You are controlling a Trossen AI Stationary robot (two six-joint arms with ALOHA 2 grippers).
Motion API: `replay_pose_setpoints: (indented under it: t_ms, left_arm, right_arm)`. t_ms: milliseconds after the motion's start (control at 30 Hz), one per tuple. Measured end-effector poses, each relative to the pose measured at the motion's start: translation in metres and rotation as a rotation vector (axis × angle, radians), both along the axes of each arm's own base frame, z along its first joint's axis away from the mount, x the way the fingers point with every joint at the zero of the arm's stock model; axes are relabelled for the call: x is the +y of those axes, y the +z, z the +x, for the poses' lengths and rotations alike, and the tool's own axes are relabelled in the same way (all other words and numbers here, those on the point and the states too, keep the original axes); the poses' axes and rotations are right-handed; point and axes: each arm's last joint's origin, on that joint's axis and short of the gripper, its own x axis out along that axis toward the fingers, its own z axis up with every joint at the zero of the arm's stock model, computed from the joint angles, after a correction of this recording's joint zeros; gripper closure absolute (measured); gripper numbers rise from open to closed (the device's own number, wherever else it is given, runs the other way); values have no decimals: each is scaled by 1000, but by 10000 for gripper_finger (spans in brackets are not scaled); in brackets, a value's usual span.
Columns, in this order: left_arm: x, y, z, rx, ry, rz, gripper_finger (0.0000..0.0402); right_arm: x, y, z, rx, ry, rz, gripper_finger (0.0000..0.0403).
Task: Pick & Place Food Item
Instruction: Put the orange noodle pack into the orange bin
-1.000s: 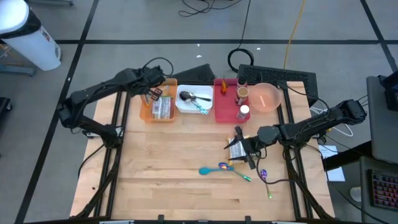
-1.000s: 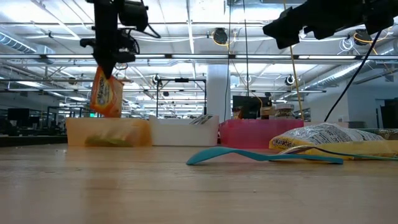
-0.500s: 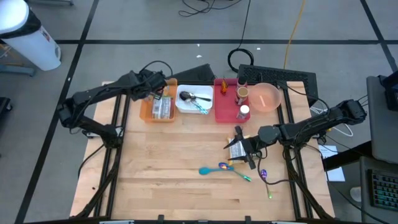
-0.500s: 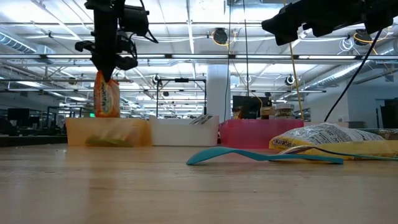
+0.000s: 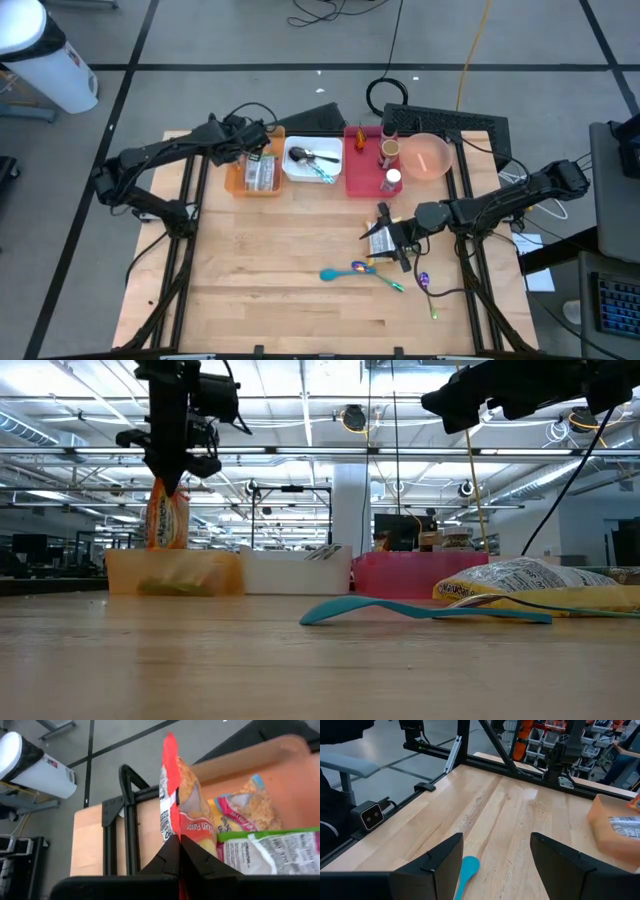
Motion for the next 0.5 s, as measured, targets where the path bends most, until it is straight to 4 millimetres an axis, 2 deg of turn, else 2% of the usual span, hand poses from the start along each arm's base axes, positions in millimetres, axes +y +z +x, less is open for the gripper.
replay_pose_setpoints:
  t_ms: [200, 500]
  left_arm:
    - [-2, -32, -3, 5, 18, -9, 401]
    - [-4, -56, -4, -61, 34, -34, 401]
  right_arm:
    - [0, 0, 0, -4, 0, 1, 179]
    - [0, 0, 0, -5, 0, 2, 179]
